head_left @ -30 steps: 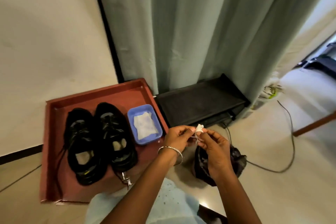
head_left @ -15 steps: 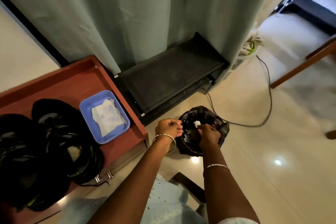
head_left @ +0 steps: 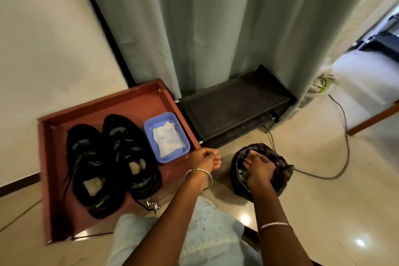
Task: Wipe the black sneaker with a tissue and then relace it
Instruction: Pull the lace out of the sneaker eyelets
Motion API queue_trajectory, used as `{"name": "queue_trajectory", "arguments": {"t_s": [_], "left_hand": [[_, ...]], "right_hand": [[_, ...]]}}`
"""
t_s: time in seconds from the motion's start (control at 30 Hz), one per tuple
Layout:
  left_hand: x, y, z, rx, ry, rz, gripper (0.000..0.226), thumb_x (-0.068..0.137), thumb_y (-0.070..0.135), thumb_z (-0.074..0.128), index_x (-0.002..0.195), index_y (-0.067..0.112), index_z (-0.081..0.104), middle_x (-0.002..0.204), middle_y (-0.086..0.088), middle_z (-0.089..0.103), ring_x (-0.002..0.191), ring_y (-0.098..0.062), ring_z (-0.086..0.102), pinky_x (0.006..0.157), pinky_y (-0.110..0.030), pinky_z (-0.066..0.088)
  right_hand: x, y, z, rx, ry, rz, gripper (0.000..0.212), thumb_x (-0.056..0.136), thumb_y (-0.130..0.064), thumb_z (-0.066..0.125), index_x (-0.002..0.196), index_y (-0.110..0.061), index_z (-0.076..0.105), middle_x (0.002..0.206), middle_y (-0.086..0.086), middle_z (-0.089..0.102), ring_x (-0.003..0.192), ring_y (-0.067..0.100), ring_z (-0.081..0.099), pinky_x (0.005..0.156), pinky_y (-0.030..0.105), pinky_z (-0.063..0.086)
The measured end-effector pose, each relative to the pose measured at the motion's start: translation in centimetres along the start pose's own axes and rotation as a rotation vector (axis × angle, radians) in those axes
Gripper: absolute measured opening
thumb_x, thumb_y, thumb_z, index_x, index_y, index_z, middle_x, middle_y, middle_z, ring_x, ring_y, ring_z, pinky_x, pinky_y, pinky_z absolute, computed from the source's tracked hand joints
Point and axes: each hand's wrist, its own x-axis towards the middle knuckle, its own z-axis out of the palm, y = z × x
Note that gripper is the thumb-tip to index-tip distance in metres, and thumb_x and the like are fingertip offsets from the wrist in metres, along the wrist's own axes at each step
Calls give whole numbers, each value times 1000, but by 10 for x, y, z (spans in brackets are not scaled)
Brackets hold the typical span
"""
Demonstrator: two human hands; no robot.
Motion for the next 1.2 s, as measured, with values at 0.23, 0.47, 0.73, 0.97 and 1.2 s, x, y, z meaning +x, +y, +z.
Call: {"name": "queue_trajectory", "arguments": {"t_s": [0.23,0.47,0.73,0.97,1.2], "left_hand": [[-52,15,-60,-77,164,115,23,96,3,56,77,10,67,71,-8,67,56,-16,62,56,-22,56],[-93,15,-138,333,594,307,15,88,17,61,86,21,75,93,-8,76,92,-31,69,83,-33,53],[-106,12,-206,598,902,428,12,88,15,62,91,22,72,83,0,72,91,-28,63,90,-46,46],[-84,-14,-245,1015,764,244,45,86,47,66,127,31,56,127,2,61,127,-24,46,106,-46,31],[-75,-39,-256,1166,836,269,36,72,44,81,101,23,74,95,-6,72,102,-29,63,91,-56,42]], "right_hand": [[-96,8,30,-96,-305,-71,12,92,6,57,95,2,68,76,13,63,60,16,55,54,24,46],[-172,41,46,-230,-515,-180,10,88,2,65,86,-2,73,70,9,67,50,11,54,48,21,46],[-216,73,67,-378,-710,-259,15,89,-4,67,81,-14,75,82,5,73,67,16,63,60,26,53],[-221,79,109,-716,-779,-715,20,89,-9,67,106,-19,69,105,1,69,100,16,64,91,35,54],[-204,99,121,-944,-767,-870,18,91,-21,66,106,-14,72,114,5,62,106,20,61,89,25,46]]}}
